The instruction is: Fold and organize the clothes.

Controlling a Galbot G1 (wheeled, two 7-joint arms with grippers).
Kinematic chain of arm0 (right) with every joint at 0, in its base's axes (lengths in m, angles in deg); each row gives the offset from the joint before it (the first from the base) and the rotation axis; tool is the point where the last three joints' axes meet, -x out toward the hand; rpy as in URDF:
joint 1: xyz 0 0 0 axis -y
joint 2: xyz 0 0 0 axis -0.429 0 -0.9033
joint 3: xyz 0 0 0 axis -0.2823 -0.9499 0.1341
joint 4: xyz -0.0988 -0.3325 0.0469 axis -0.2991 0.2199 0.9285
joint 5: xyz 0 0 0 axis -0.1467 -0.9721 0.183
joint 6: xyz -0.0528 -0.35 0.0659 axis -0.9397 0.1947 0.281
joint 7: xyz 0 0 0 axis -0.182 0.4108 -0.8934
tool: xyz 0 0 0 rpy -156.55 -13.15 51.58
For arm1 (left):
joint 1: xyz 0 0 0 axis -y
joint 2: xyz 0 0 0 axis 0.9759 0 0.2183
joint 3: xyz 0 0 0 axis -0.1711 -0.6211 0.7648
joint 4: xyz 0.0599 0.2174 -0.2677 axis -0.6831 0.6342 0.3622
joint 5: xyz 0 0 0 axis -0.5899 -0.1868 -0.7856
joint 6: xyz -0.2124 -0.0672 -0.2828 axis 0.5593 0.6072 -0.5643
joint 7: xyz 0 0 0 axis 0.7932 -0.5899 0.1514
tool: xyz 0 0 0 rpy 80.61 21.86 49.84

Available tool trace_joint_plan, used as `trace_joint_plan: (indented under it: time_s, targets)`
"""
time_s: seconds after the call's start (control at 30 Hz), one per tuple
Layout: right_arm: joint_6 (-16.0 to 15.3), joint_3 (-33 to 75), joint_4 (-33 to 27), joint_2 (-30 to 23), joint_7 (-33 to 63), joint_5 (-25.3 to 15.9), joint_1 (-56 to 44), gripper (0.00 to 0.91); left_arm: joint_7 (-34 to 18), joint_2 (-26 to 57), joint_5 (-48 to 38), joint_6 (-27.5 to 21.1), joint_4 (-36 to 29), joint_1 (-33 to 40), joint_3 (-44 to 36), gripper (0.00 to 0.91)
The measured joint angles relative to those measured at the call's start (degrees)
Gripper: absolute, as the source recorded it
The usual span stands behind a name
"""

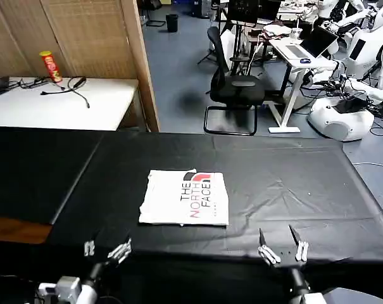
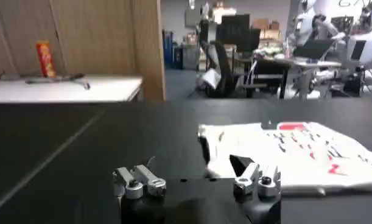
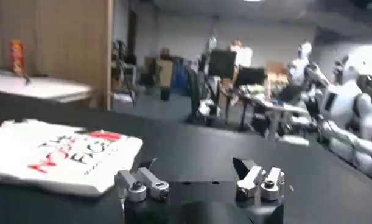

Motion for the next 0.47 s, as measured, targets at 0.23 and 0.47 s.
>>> trace_joint_plan:
  time_s: [0.23,0.47]
  targets:
    - [-2.9,-0.6,3.4,-0.7,1.6,0.6,-4.9,0.878,0.3,0.8,-1.5,-2.5,-1.6,-2.6,2.8,0.878]
    - [-3.3,-0.7,4.3,-0.7,1.6,0.6,-6.2,0.878,0.6,1.3,-2.6,-2.7,-1.6,-2.9,3.9,0.878]
